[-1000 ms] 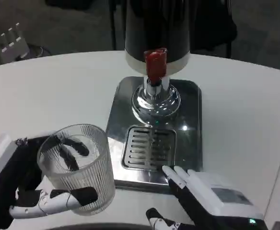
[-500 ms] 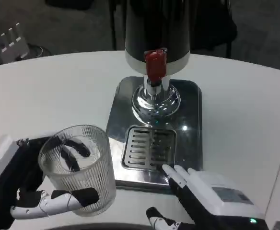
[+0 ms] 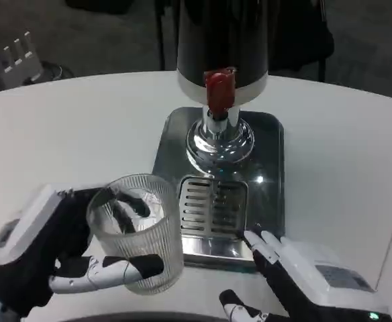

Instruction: Grasp the cup under the faucet to collect the drink, then remove the cup.

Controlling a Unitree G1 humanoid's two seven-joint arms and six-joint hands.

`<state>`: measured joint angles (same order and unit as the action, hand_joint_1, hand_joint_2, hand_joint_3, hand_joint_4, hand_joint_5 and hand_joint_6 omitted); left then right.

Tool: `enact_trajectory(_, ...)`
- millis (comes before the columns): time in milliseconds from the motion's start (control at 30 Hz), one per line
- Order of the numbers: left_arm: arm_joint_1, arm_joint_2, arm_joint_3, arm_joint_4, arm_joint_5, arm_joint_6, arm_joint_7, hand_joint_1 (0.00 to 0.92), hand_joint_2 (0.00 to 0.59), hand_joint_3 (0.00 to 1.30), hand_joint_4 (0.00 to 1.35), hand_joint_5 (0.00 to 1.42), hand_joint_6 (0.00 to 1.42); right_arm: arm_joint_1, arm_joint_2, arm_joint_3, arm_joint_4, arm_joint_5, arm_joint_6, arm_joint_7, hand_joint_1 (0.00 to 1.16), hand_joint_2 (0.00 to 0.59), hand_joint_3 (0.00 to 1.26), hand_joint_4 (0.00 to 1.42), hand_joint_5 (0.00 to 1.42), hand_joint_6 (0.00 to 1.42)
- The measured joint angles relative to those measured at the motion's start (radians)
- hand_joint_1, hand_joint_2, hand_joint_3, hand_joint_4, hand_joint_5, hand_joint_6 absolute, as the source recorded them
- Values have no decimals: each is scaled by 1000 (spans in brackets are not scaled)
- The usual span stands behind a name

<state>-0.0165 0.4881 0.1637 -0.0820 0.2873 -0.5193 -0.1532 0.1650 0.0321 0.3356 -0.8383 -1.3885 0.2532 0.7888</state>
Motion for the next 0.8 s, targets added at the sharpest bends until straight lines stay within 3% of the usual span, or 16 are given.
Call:
enact_trajectory(233,-166,-9,-78,185,115,20,49,476,173,1037,1163,1407,1424,45,7,-41,-43,10,0,0,235,459,44,0,0,0)
enact_trajectory(467,-305,-8,-119,371,161,39,117,476,173,1037,1163,1407,1424,59,7,-48,-67,19,-5,0,235,459,44,0,0,1)
enact_trajectory(800,-529,-11,-235,631,252,47,227,476,173,1037,1163,1407,1424,94,7,-69,-110,24,-22,0,235,459,44,0,0,1)
